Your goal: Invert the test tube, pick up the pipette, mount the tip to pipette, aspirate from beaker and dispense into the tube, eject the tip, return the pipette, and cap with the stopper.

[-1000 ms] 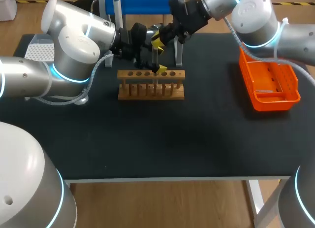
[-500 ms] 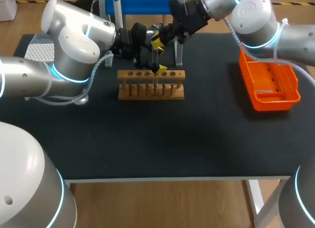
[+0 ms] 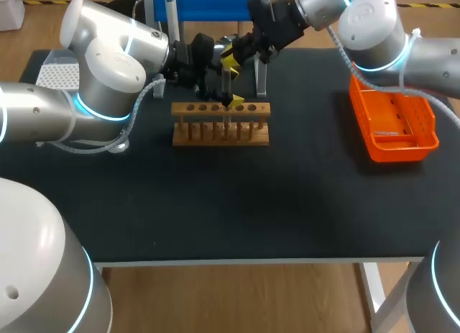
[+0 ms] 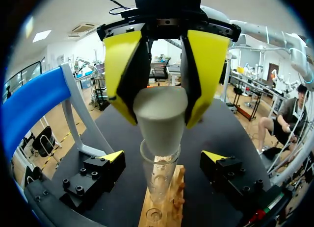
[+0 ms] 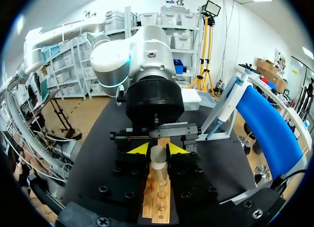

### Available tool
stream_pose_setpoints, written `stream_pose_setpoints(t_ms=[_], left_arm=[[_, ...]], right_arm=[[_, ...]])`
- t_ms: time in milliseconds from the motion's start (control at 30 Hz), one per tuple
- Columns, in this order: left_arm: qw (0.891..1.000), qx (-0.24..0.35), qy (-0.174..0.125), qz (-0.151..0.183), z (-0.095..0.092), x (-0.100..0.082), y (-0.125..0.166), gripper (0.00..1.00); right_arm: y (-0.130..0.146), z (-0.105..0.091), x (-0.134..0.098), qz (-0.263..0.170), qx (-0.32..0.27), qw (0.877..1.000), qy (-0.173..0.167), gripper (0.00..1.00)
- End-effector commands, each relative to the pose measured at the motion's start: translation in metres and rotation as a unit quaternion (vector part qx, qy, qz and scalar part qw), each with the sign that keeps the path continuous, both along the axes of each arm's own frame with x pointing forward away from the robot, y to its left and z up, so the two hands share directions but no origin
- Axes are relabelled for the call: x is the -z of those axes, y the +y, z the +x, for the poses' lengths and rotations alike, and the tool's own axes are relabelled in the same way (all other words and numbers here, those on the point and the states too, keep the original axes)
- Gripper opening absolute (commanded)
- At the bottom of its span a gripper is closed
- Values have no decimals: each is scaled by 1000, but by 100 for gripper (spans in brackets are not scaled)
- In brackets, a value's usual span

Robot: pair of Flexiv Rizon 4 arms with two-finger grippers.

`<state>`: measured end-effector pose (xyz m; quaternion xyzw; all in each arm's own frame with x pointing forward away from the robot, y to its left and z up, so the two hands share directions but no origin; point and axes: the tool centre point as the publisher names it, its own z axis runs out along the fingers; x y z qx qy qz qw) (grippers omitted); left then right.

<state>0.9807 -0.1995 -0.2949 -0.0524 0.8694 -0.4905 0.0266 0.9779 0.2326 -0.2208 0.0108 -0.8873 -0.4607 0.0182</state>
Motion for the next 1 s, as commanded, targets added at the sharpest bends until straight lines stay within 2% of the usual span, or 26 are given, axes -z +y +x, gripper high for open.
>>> stream_pose_setpoints(t_ms=[33, 1000], left_arm=[[1000, 2, 2, 1, 1, 0, 0, 100], [1000, 2, 2, 1, 1, 0, 0, 100]], right_arm=[[0, -1, 1, -1, 1, 1000, 0, 0], [0, -5, 16, -10, -2, 1000, 3, 0]])
